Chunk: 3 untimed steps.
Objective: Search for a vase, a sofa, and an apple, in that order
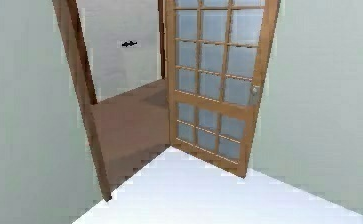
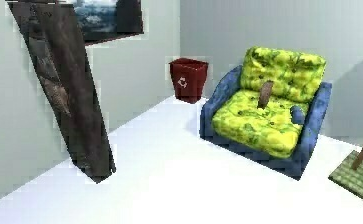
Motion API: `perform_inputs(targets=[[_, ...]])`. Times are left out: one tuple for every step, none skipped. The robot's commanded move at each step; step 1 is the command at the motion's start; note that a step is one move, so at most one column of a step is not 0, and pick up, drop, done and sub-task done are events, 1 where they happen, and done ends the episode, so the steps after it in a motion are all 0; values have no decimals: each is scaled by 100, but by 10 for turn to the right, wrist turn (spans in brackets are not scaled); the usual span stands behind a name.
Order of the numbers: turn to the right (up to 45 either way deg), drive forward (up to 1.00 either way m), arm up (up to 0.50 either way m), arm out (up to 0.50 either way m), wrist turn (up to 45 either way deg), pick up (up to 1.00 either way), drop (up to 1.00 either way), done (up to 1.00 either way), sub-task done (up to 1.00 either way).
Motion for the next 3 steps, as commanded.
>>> perform_inputs(targets=[[0,95,0,0,0,0,0,0,0],[-330,0,0,0,0,0,0,0,0],[0,95,0,0,0,0,0,0,0]])
